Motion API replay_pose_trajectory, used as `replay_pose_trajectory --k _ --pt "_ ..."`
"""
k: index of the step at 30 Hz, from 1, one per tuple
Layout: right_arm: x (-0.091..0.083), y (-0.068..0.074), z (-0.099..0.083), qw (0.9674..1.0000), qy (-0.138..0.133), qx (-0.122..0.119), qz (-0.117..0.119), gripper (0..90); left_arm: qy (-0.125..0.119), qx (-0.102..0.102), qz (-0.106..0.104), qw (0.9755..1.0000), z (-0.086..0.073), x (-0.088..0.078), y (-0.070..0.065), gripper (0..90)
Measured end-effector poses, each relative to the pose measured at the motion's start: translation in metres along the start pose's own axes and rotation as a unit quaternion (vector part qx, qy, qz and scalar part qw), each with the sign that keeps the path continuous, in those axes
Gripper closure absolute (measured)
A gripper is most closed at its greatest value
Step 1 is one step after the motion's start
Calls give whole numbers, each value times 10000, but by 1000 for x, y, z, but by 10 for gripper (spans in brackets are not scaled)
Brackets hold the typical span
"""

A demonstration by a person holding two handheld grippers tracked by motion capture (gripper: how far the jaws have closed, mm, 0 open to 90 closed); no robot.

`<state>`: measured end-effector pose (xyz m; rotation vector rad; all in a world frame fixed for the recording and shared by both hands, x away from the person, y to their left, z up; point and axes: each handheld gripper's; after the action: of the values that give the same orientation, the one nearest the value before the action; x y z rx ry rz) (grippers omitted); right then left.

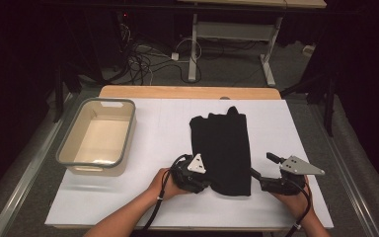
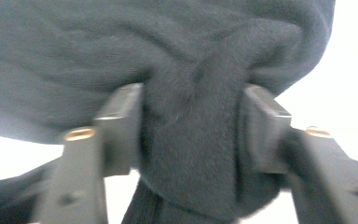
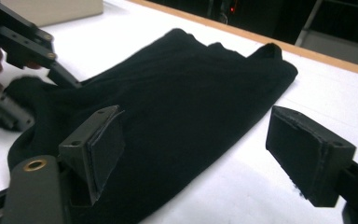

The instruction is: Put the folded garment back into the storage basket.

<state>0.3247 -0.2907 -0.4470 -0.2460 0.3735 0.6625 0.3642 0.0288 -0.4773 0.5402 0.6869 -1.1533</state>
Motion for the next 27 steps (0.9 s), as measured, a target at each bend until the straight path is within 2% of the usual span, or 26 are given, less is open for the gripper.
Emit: replay_pose_trajectory --k 2,3,7,8,9,10,11,12,13,14,16,17,19,20,22,23,24,27 --pt "5 -4 2 9999 90 23 47 198 0 40 29 10000 0 0 0 584" --pt "10 -8 4 9998 166 58 45 198 26 161 124 9998 1 -1 0 652" --pt "30 -25 17 9987 416 275 108 185 80 184 84 9998 2 -2 3 699" --pt "36 -28 20 9985 470 250 94 185 89 205 44 9997 2 -2 4 703" --pt "44 -31 25 9985 517 120 90 191 85 190 25 9998 1 -3 4 708" --pt "53 -35 29 9984 571 2 -35 205 80 149 2 9999 1 -3 5 712" --pt "63 -40 33 9979 642 53 -39 205 94 161 -13 9998 0 -4 5 713" --pt "75 -47 36 9970 717 277 108 205 99 167 -21 9998 0 -5 5 716" --pt "87 -54 38 9954 793 501 188 204 81 142 -36 9999 -1 -5 5 717" --pt "98 -60 39 9940 881 626 155 204 55 105 -63 9999 -2 -5 6 717" --pt "118 -67 41 9910 1110 727 189 193 -15 36 -127 9999 -4 -5 7 716" --pt "131 -71 41 9892 1286 694 76 192 -56 -2 -167 9998 -5 -6 8 716" --pt "147 -76 40 9846 1558 799 0 194 -89 -48 -193 9998 -6 -6 8 715" --pt "155 -79 40 9812 1725 866 -54 199 -125 -89 -228 9996 -8 -6 9 714" --pt "162 -82 44 9798 1729 1002 -36 220 -141 -87 -198 9997 -8 -5 8 712" --pt "166 -82 45 9784 1765 1077 30 231 -117 -24 -126 9998 -8 -5 7 710" --pt "171 -81 46 9758 1920 1041 75 203 -117 -24 -126 9998 -8 -5 7 710" --pt "179 -76 51 9747 1990 1001 193 199 -115 25 -63 9999 -8 -5 5 707"
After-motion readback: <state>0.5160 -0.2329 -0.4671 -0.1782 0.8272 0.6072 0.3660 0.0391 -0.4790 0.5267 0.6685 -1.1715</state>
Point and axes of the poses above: each handheld gripper's, and its own axes: x roughly forward along the jaws, z roughly out of its top, y roughly to its left, and after that the axes turned 1 degree about -x, right-handed
